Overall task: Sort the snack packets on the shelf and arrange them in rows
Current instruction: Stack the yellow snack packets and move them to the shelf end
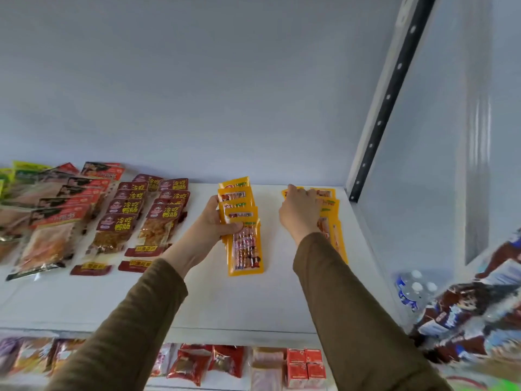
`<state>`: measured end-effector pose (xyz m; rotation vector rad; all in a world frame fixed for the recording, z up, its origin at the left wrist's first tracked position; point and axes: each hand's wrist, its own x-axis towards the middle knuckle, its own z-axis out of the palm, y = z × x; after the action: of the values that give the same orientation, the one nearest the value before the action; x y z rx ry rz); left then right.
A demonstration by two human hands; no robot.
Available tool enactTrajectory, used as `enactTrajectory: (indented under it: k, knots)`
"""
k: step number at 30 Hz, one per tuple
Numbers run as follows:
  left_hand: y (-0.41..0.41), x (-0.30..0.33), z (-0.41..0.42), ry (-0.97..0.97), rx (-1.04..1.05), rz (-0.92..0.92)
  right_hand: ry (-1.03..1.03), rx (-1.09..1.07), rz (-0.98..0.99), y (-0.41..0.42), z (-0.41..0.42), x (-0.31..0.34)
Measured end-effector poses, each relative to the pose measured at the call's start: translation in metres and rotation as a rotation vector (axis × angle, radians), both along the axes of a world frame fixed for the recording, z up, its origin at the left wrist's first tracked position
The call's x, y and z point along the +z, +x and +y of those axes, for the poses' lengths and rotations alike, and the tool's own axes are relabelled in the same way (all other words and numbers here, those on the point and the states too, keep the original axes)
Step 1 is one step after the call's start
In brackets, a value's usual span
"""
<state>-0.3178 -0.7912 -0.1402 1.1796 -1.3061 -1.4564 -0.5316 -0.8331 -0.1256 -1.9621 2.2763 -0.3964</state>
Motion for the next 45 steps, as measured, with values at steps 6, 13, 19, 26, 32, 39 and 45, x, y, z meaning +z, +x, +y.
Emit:
enactTrajectory:
  k: [6, 13, 19, 26, 32, 39, 45]
  knots:
    - [0.026, 0.003, 0.005, -0.007, 0.042, 0.03, 0.202, -0.058, 0.093, 0.004, -0.033, -0.008]
    - [0.032, 0.003, 0.005, 0.008, 0.056, 0.03, 0.163, -0.053, 0.064, 0.002, -0.045, -0.016]
    - [0.028, 0.004, 0.002, 0.04, 0.087, 0.066, 0.064, 0.009, -0.007, 0.007, -0.053, -0.022]
    - [0.024, -0.004, -0.003, 0.101, 0.161, 0.071, 0.236, -0.078, -0.452, 0.021, -0.06, -0.009]
    - [0.026, -0.008, -0.003, 0.131, 0.172, 0.044, 0.196, 0.029, -1.222, 0.044, -0.042, -0.013]
    - [0.027, -0.005, -0.004, 0.02, 0.251, -0.099, 0.37, 0.132, -1.611, 0.085, -0.01, -0.011]
    - [0.036, 0.01, -0.005, -0.085, 0.262, -0.348, 0.385, 0.128, -1.584, 0.119, -0.003, -0.005]
